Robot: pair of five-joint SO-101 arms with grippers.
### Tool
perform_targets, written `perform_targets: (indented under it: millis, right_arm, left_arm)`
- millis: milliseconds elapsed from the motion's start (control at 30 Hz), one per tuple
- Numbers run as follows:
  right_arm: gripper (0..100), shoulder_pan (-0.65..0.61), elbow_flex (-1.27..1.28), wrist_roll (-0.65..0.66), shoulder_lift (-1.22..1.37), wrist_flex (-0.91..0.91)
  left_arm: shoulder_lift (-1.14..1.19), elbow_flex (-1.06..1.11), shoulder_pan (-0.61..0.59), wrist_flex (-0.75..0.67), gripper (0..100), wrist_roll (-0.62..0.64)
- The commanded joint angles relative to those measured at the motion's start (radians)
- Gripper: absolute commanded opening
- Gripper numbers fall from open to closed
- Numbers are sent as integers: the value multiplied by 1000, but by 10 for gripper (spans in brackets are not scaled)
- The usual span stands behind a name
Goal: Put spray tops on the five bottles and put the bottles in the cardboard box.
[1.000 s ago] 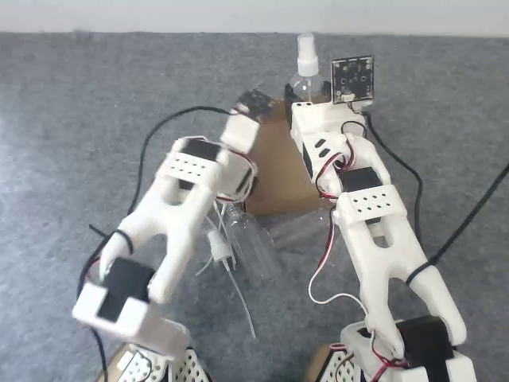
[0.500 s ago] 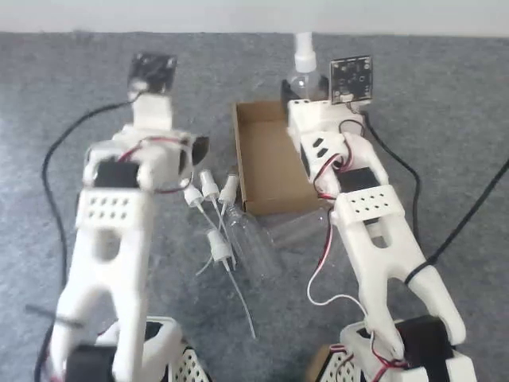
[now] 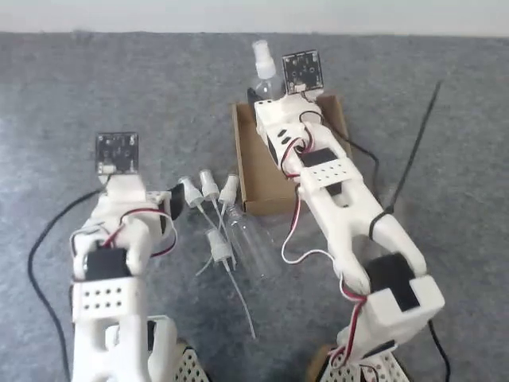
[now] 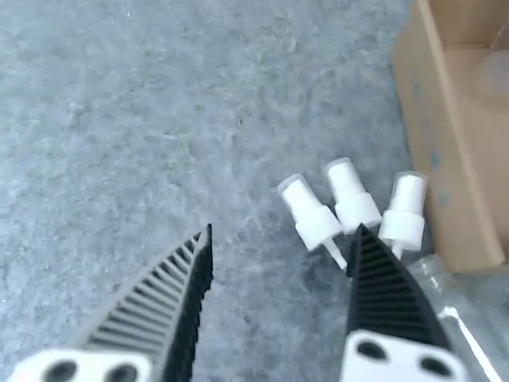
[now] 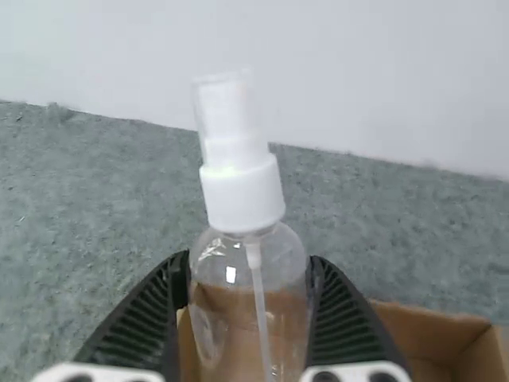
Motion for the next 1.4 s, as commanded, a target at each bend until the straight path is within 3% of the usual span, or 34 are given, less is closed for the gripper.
perform_targets:
  millis: [0,200,1367]
  right_arm:
    - [6,-15,5,-21,-2,-159]
    - [6,-27,92,-20,7,-305]
    - [7,-28,35,37,237,-449]
  left_arm:
    - [-115,30,2,-31,256,6]
    - [-123,41,3,-31,256,6]
    - [-123,44,3,-31,256,6]
